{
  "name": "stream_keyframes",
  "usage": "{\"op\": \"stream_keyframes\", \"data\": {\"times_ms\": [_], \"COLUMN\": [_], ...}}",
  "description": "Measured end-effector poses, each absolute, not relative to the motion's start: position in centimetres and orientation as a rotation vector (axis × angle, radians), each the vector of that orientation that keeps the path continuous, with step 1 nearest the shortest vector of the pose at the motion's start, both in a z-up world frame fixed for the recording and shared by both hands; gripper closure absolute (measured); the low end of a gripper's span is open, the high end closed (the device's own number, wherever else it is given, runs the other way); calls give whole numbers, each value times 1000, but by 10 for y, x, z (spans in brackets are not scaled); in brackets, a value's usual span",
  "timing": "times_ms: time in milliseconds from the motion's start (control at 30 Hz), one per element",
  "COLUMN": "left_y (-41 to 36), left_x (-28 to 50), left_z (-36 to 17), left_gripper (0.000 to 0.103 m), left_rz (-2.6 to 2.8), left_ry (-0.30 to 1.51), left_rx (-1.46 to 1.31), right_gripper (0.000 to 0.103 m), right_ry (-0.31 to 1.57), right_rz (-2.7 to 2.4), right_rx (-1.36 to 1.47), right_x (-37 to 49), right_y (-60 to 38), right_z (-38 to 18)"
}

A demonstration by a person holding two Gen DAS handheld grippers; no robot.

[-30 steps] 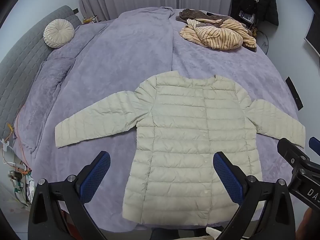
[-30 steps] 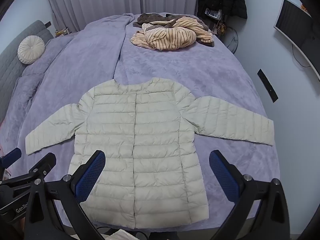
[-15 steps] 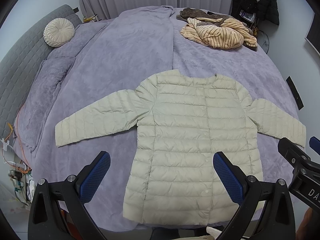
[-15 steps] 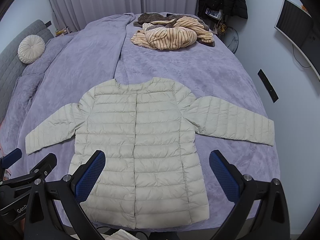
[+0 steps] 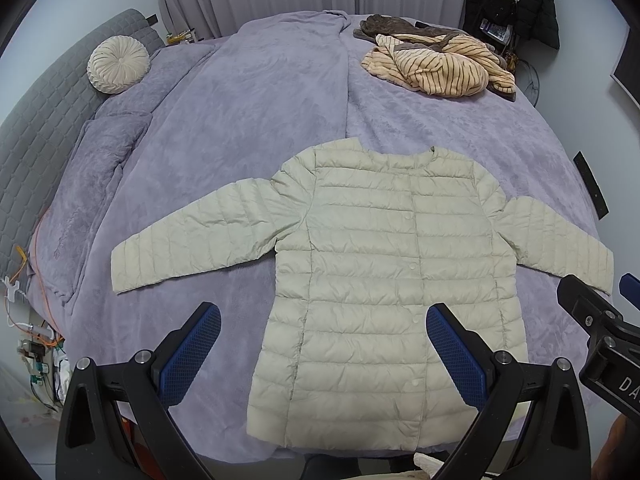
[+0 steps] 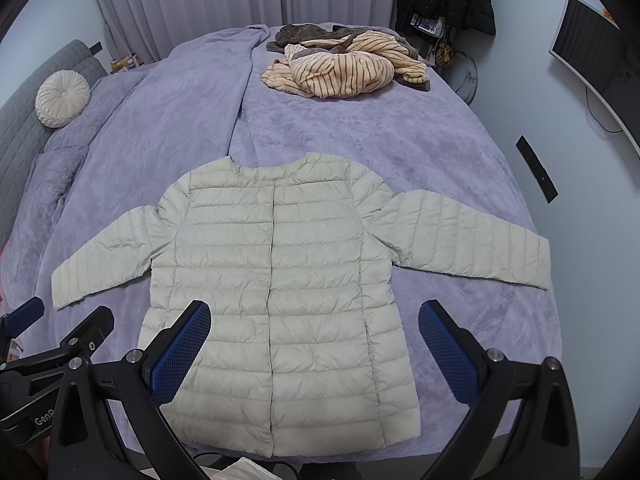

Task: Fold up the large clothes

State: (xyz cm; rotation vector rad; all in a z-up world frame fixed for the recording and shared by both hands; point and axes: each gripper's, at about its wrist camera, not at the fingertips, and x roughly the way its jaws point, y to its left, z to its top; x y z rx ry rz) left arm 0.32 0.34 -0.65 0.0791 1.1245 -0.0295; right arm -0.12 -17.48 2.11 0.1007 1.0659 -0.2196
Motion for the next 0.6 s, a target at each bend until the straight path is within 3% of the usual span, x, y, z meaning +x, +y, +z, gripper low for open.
{"op": "stream_keyframes", "data": {"times_ms": [600], "left_y": [5], "left_x": [4], "left_z": [-8], "left_gripper": [0], "left_rz": [-26], "left_ry": [1128], "left_rx": [79], "right_gripper": [0], "right_ry": [1069], "right_rz": [-218], "right_rx": [103], "right_x": [0], "right_y": [-175], "right_z": [20]}}
